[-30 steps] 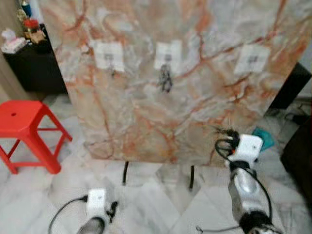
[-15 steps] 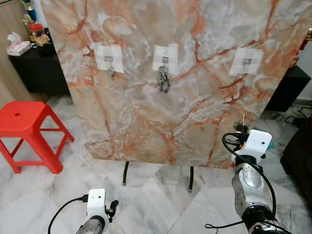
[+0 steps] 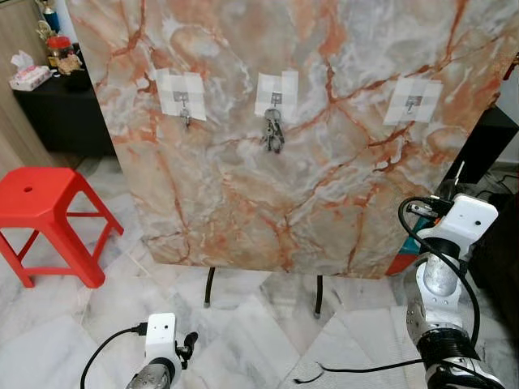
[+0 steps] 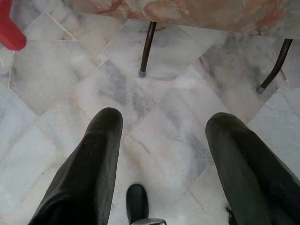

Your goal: Hang keys on a hook

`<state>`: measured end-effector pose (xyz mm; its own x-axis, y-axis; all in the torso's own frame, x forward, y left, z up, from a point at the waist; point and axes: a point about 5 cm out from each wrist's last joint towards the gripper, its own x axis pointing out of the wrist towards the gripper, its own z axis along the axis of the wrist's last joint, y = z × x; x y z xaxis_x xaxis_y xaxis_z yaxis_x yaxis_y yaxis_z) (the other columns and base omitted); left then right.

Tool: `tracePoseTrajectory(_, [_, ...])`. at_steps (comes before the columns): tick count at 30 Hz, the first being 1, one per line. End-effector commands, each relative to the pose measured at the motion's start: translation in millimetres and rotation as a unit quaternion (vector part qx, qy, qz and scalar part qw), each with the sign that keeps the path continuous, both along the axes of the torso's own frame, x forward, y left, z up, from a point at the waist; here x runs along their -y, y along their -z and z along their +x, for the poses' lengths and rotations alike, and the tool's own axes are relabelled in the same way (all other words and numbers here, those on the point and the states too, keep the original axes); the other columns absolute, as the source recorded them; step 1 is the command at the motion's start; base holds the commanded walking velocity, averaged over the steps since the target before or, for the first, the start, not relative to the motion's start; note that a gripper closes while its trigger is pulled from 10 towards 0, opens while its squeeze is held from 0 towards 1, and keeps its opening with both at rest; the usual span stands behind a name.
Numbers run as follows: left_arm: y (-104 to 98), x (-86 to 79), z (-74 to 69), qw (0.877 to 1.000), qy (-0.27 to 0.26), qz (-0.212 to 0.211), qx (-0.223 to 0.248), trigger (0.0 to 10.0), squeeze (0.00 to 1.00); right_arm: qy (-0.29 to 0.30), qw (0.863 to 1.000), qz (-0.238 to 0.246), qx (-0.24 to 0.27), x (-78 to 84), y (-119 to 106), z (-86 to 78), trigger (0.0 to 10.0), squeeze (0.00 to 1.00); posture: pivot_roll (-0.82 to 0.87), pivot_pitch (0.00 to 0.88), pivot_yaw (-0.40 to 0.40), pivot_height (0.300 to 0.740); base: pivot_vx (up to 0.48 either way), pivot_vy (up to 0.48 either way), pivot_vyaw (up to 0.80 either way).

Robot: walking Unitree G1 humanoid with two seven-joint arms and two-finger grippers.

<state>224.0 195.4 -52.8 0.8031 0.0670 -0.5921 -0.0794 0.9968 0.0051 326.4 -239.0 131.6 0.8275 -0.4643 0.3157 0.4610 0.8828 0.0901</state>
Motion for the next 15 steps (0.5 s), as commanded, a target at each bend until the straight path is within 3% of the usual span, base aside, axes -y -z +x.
tracePoseTrajectory(1, [1.6,-1.1,-1.8,1.0,-0.002,-0.002,-0.008,10.0,0.0,0.004,0.999,-0.024,0.038,0.6,-18.7,2.4,10.0,0.0,-0.02,0.0,-0.039,0.74,0.0,0.0,0.0])
tracePoseTrajectory(15, [3.0,0.4,-3.8,1.0,0.005,-0.002,-0.011,10.0,0.0,0.004,1.0,-0.009,0.027,-1.2,-13.0,0.9,10.0,0.0,-0.02,0.0,-0.04,0.74,0.0,0.0,0.0])
